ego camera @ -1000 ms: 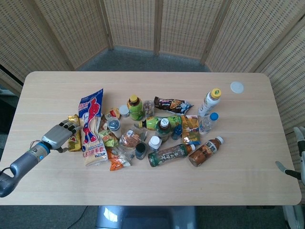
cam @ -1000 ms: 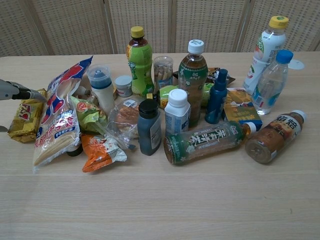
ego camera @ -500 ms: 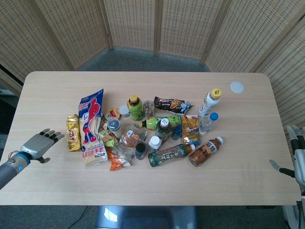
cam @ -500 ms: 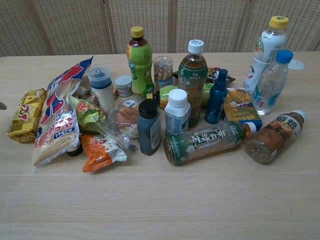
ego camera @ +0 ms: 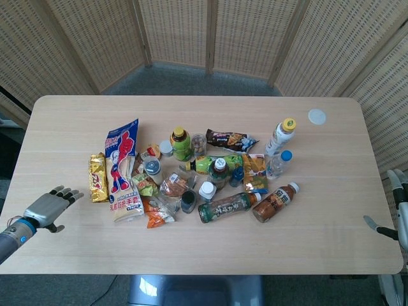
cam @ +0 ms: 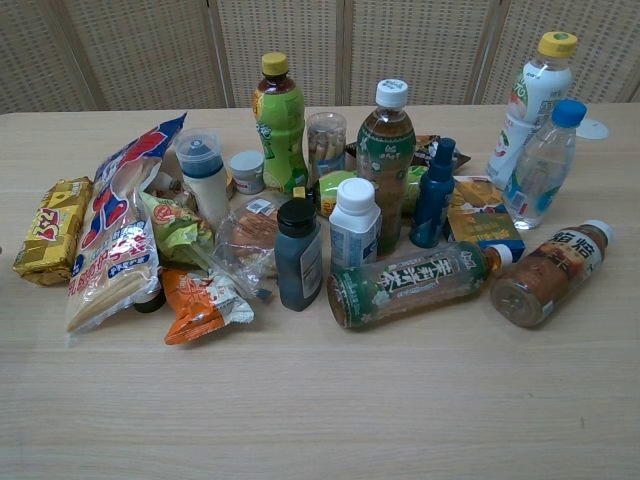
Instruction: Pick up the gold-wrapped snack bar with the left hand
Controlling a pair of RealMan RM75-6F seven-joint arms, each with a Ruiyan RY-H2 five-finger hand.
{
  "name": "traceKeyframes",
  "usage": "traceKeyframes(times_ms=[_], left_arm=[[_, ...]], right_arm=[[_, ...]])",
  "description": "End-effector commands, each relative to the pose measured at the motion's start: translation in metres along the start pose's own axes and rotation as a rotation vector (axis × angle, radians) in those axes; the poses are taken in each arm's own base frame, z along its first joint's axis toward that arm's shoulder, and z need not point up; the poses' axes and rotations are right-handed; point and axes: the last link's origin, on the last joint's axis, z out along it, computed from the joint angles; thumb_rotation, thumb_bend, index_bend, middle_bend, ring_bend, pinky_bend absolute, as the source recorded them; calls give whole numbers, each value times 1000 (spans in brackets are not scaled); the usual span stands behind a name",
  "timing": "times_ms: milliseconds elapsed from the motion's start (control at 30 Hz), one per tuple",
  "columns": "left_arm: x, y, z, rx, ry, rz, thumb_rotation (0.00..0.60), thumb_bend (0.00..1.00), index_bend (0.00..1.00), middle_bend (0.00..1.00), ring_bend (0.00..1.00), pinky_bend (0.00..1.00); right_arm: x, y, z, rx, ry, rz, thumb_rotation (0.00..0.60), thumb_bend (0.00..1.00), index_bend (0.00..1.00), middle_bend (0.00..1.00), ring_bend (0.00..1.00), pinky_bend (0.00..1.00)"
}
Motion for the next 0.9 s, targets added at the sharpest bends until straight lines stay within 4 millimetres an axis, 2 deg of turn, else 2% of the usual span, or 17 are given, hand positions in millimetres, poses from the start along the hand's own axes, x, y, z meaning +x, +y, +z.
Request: traceKeyframes(times_ms=[33, 300, 567, 733, 900], left_arm=[[-1, 11, 9, -32, -11, 21, 600, 333, 0, 0, 0, 0], [9, 41, 26, -115, 9, 17, 600, 331, 0, 0, 0, 0], [23, 61, 29, -180, 60, -28, 600, 332, 0, 0, 0, 0], [30, 57, 17, -195, 131, -77, 600, 331, 0, 0, 0, 0], [36, 38, -4, -185, 222, -134, 600, 331, 0, 0, 0, 0]], right_arm=[[1, 1, -2, -3, 2, 0, 484, 25, 0, 0, 0, 0], [6, 7, -8, -23, 14, -2, 486, 25, 0, 0, 0, 0], [6, 9, -10, -27, 15, 2, 487, 24, 0, 0, 0, 0], [6, 7, -9, -19, 17, 6, 484, 25, 0, 0, 0, 0], [5, 5, -7, -12, 13, 7, 486, 25, 0, 0, 0, 0]])
